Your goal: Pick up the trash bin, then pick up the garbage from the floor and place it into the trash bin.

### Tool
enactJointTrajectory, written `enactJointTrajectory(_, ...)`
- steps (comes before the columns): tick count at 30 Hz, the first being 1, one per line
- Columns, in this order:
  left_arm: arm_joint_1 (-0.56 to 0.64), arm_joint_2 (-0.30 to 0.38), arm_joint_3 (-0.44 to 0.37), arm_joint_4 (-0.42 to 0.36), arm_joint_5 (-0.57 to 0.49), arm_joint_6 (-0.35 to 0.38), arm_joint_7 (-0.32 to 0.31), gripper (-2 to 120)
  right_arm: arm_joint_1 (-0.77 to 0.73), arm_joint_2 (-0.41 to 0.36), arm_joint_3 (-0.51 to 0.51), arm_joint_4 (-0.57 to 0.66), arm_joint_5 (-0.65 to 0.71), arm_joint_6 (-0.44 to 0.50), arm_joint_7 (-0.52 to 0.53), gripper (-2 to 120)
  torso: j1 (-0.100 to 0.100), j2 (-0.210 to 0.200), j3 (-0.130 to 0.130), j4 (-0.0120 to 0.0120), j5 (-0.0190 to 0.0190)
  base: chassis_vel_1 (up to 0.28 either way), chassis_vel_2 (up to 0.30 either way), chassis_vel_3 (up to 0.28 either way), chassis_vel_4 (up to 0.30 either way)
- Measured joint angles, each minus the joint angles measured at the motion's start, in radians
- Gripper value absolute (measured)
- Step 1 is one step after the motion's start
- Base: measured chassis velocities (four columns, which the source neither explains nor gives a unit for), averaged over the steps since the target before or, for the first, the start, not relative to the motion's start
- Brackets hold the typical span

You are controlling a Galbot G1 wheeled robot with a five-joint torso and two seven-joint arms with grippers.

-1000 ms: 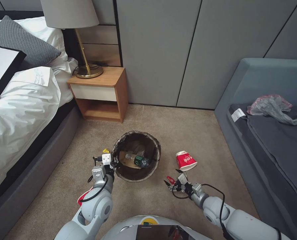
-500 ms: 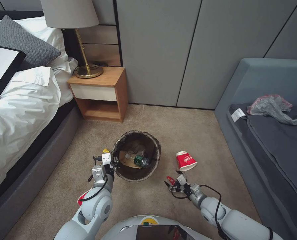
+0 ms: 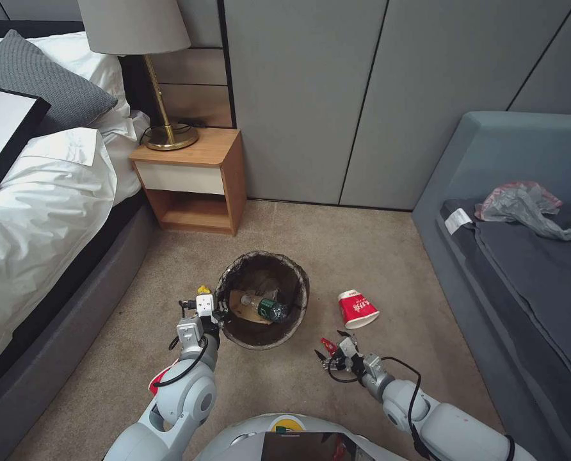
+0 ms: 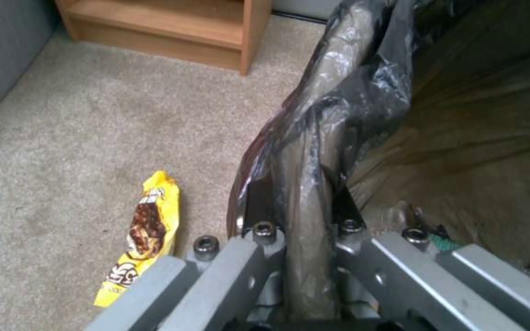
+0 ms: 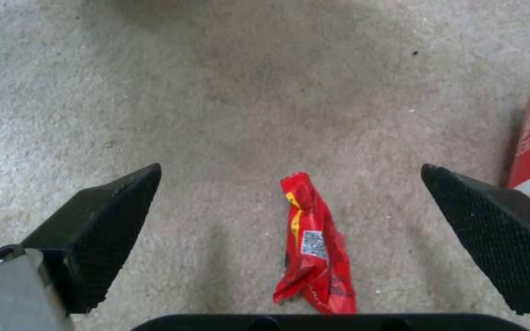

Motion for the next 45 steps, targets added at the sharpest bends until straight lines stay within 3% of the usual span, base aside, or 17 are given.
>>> enactJointTrajectory(28, -0.004, 0.001, -0.001, -0.001, -0.002, 0.000, -0.001, 0, 0.038, 0.064, 0.011, -0.181, -0.017, 0.037, -0.033, 100, 0.000, 0.000, 0.000, 0.0000, 0.0000, 0.000, 0.000, 0.000, 0.000)
enactJointTrajectory(45, -0.012, 0.002, 0.001, 0.006, -0.007, 0.000, 0.000, 0, 0.063, 0.085, 0.007, -0.227, -0.032, 0.055, -0.036, 100, 0.000, 0.000, 0.000, -0.0001, -0.0001, 0.000, 0.000, 0.000, 0.000)
